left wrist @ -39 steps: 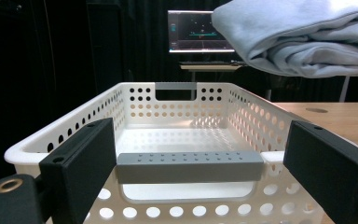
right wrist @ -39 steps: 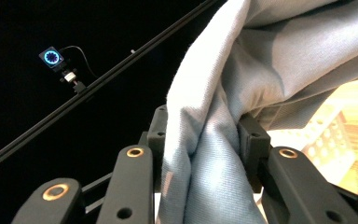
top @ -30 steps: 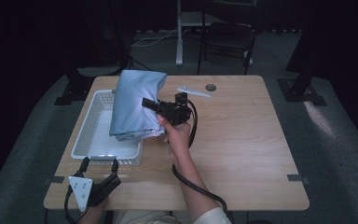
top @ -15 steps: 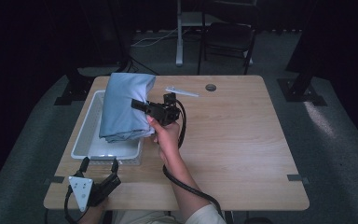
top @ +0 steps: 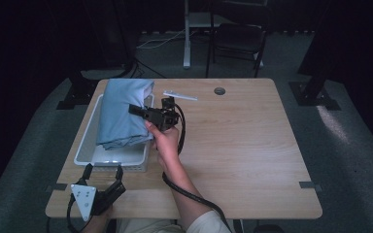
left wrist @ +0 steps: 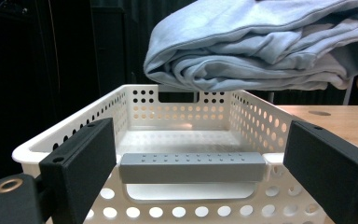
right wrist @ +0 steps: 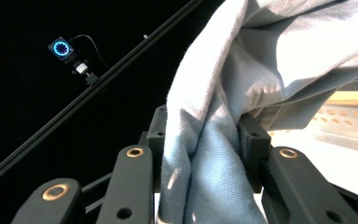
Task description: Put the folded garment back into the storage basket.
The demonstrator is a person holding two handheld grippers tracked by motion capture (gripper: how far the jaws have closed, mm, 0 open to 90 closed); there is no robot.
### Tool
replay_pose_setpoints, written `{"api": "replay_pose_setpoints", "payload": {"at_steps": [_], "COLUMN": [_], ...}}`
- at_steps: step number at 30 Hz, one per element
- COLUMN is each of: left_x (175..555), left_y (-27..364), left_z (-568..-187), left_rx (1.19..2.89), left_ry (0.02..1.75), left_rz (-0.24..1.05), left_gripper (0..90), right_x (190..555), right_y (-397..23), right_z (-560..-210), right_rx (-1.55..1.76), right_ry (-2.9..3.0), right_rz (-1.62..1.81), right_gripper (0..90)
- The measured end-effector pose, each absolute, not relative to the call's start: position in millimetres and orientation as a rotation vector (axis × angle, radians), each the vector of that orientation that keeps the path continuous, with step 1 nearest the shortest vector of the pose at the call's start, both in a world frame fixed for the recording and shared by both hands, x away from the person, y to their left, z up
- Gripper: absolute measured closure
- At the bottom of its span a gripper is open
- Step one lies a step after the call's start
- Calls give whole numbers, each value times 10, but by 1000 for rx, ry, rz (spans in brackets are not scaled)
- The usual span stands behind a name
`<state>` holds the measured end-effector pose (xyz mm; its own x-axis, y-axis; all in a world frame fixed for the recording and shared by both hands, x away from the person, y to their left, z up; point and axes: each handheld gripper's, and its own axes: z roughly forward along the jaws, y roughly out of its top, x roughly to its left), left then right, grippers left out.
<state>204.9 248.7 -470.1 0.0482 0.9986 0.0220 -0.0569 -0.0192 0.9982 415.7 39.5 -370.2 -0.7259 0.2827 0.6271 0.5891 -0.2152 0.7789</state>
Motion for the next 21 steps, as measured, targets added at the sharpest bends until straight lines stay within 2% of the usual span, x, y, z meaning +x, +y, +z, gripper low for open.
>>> {"api": "replay_pose_setpoints", "payload": {"at_steps": [21], "left_x": [2044], "left_y": [2493], "left_z": [-4702], "left_rx": [1211], "left_ry": [1110], "left_rz": [1201], "left_gripper": [107], "right_x": [4217], "right_y": [613], "right_z": [-3815], "right_rx": [-1058], "right_ry": [-1786], "right_rz": [-1990], "right_gripper": [653]}}
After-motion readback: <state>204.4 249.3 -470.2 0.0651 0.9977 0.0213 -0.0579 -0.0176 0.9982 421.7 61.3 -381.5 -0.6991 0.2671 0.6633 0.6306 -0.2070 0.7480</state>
